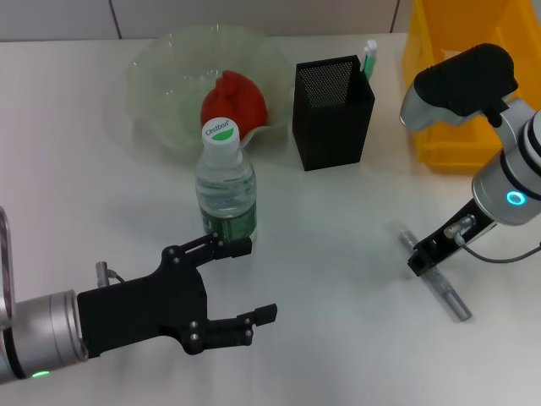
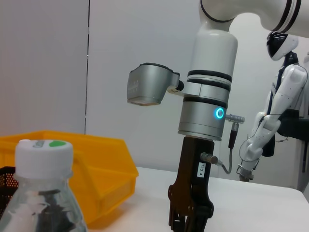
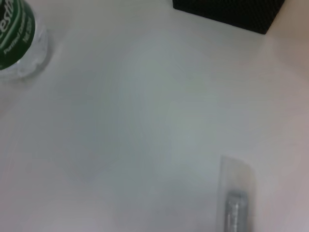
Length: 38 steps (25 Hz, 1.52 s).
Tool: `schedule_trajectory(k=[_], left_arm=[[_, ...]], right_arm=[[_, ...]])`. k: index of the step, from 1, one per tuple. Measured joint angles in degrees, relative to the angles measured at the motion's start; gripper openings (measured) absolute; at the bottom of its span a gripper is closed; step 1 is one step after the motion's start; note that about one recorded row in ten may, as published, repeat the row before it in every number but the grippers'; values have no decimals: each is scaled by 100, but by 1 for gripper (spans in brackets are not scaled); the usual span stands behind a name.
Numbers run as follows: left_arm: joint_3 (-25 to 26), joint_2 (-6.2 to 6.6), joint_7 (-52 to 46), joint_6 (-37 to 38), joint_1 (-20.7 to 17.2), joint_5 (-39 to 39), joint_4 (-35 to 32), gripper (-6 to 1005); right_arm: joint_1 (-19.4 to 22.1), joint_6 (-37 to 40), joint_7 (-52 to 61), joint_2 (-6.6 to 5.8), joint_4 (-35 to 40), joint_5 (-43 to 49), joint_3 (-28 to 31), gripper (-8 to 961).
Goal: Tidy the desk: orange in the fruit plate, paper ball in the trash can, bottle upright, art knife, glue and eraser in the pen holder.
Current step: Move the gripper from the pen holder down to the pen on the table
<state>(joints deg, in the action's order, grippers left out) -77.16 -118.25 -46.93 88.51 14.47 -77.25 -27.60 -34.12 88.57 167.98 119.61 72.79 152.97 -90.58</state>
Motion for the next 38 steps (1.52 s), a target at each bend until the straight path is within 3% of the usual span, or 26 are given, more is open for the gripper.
schedule_trajectory(k=[10,14,19,22,23,25,28,32,38], left_arm=[[11,11,0,-1,-32,0,0,861],[14,12,0,-1,-33,0,0,861],[43,13,-12,34,-32,-1,-16,861],[44,12,-29,49,-30,0,-35,861],[44,12,-32,49,-26,0,-35,861],[38,12,-34,50,-2,0,-20,861],[25,12,-33,54,2,0,-24,861],[5,14,-37,90,3,0,-45,861],[0,13,-38,77,13,0,-38,861]], right_arm=[[-7,-12,-28,-17,-73,26,-14,131],[28,10,-71,-18,71,27,15,125],[262,178,-110,-30,1047,-4,211,118],[574,325,-272,-32,2396,-294,743,114],[574,325,-272,-32,2396,-294,743,113],[829,241,-488,-32,3243,-726,1240,110],[935,144,-558,-31,3588,-903,1532,107],[652,674,-578,-42,3322,-939,1875,125],[476,733,-655,-43,2342,-464,1459,244]])
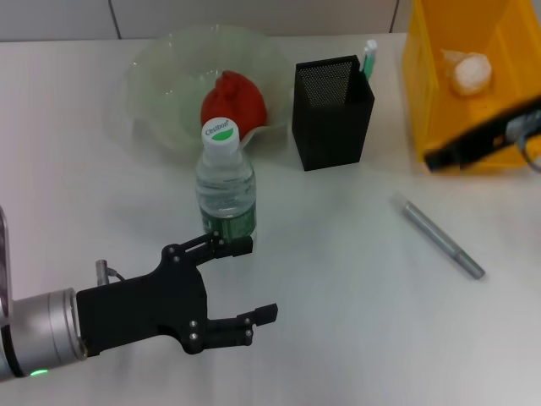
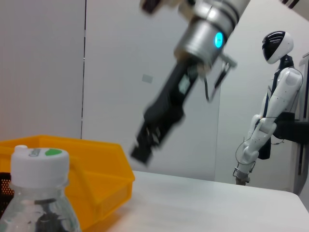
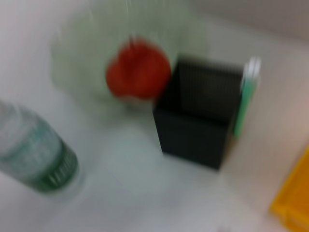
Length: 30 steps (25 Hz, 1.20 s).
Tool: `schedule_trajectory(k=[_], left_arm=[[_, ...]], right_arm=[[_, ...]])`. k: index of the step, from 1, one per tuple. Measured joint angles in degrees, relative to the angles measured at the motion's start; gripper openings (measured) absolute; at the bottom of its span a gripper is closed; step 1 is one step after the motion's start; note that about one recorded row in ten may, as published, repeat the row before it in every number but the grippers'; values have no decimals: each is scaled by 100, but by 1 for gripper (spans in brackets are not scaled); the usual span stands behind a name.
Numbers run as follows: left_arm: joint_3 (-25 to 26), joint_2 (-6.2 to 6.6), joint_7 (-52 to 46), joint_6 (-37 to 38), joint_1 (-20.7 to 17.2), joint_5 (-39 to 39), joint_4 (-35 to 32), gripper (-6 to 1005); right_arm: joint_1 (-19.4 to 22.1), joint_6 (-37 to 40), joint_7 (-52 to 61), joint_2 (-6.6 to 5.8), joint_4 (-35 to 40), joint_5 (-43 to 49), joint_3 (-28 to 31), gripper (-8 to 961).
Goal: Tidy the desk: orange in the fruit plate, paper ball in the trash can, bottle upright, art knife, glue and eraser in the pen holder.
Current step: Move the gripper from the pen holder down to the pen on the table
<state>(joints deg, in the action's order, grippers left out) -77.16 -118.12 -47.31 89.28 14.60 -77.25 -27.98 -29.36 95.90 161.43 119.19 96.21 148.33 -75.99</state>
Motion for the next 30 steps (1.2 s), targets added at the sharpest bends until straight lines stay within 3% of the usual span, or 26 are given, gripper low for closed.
schedule_trajectory(k=[7,19,30], left_arm=[[-1,-1,-4,-16,7,0,29,861],[-1,-2,-6,-16,-5,0,36,861],[0,-10,-7,-31,5,0,38,860]], right_arm=[[-316,-517,-77,12,-1544,422,-699,376],[-361,-717,-41,8,-1815,852,-750,435],[-526,-889,-41,8,-2291,869,-777,431]])
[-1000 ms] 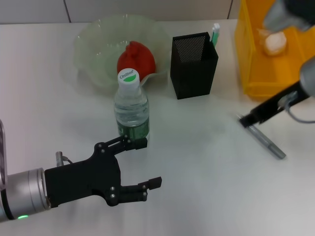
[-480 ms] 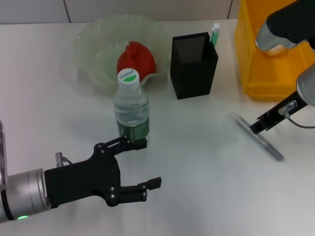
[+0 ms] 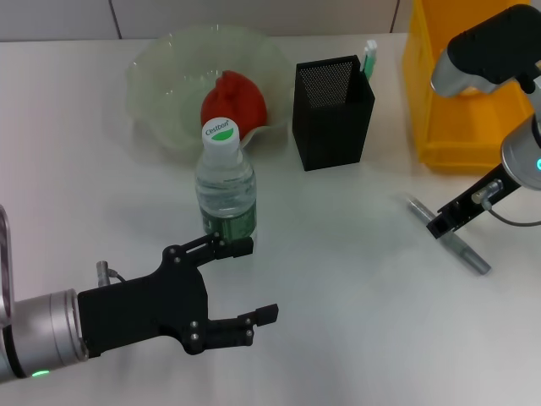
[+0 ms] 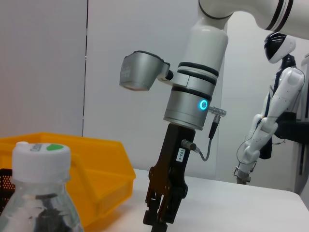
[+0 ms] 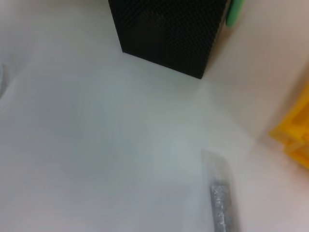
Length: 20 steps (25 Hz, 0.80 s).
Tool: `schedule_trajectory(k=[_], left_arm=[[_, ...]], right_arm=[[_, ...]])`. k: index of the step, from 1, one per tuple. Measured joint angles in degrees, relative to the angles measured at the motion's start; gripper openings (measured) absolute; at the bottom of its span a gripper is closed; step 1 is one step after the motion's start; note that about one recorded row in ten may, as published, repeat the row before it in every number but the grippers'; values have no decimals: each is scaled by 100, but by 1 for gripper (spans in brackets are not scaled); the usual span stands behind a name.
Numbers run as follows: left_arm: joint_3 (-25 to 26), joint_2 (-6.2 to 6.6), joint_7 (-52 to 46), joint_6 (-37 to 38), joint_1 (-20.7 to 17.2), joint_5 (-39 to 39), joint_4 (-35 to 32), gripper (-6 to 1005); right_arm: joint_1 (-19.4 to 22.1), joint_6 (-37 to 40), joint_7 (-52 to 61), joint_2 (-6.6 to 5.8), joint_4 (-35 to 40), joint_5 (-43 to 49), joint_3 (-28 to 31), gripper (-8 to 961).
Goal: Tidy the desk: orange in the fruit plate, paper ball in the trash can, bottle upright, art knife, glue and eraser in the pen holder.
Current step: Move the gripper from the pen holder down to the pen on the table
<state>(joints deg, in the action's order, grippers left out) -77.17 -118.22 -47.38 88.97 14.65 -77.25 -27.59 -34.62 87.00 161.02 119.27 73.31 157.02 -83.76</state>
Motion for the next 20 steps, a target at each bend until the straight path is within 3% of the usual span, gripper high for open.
schedule_trajectory(k=[20], left_arm=[[0,1,17,-3,-41,0,0,860]], right_arm=[[-201,-268,-1,-6,-647,4,-8,379]])
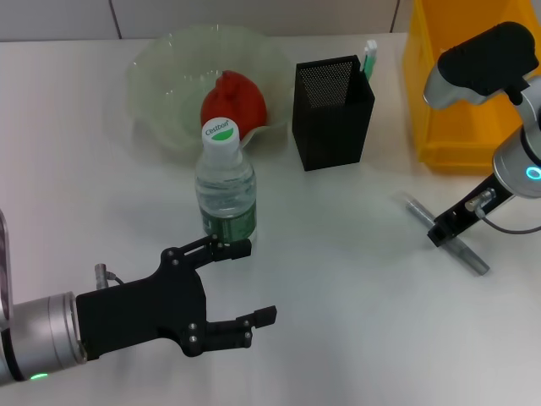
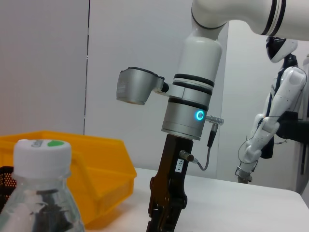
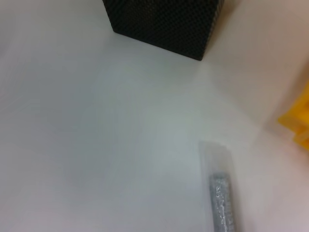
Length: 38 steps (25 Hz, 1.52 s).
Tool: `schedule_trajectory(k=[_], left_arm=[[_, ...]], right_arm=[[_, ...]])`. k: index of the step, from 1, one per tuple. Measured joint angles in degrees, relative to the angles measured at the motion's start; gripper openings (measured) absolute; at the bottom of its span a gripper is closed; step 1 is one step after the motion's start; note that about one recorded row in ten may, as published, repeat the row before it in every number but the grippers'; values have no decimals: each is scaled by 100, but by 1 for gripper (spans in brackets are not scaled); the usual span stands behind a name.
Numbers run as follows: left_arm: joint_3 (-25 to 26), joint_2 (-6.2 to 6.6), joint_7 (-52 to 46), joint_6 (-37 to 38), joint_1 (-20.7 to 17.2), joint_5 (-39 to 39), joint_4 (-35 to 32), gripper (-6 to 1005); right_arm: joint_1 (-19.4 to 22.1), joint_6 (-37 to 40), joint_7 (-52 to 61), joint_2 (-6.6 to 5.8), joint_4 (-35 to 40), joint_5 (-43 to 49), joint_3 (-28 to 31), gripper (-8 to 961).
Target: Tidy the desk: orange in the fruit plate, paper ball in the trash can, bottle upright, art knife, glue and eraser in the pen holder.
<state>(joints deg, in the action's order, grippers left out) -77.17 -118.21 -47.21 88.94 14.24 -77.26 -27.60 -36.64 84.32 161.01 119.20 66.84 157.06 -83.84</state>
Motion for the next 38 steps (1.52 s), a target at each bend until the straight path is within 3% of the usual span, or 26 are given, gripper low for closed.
schedule_trajectory(k=[12,18,21,22,25,27,38], left_arm=[[7,0,-12,0,20,0,0,860],[20,0,-16,14,25,0,0,860],[39,1,-20,27,20,0,0,860],[43,4,-35,41,22,0,-5,860],[44,5,-64,51,19,0,-25,860],[41,7,-75,54,4,0,-40,860],[34,8,-87,82,46,0,-43,860]], right_arm=[[-53,-68,-93,-3,-215,0,7,183],[15,-79,-149,0,-56,-20,49,144],[256,19,-150,13,650,-82,53,143],[488,104,-150,16,1301,-208,53,142],[696,183,-151,7,1852,-467,102,141],[895,363,-260,-4,2536,-851,431,140],[1357,278,-941,13,3805,-2061,1490,139]])
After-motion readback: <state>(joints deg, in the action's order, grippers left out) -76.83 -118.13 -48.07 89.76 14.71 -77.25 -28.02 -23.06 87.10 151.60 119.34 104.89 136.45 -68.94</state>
